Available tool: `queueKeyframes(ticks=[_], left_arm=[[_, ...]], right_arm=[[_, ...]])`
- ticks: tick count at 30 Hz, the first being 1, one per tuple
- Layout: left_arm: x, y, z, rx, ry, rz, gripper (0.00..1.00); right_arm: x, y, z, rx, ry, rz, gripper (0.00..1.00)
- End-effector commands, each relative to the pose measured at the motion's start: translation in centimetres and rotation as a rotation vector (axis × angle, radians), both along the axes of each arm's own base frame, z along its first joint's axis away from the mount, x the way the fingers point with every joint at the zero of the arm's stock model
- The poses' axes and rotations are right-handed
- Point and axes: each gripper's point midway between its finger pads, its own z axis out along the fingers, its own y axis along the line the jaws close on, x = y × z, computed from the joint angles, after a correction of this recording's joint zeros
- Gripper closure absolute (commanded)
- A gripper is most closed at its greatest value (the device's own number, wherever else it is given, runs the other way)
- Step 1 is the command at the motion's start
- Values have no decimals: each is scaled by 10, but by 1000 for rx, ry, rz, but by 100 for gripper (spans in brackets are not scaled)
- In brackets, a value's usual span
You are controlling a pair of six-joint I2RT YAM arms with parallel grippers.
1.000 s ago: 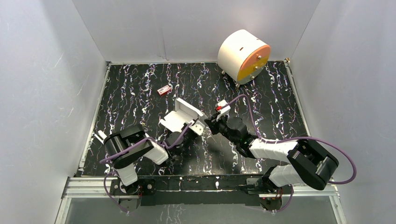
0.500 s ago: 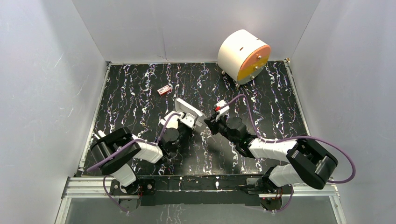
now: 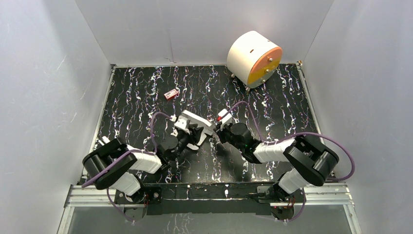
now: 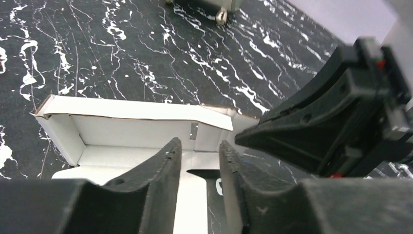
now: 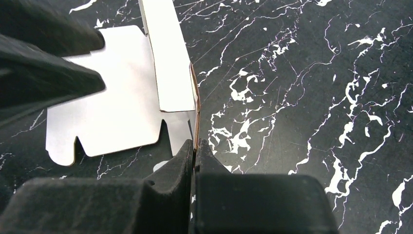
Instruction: Fold the paper box
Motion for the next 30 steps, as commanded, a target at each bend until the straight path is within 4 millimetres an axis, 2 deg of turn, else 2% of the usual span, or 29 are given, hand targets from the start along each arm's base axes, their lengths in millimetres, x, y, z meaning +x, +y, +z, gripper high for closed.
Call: queueKeyframes(ticks=[1,7,14,20,30], left_arm=[[-6,-2,12,-76,16,-41,62],[-8,-7,-8,84,-33,-103,47],[-4,-17,-16,299,-172,-130,36],[-2,-27,-22,413,-249,-127,33],[10,-24,-36,522,-271,-82,32]], right_arm=[[12,15,18,25,-70,23,100],[13,20,17,45,-46,26,100],[10,24,21,64,5,27,100],[5,26,31,87,15,47,100],[0,27,38,99,16,70,100]])
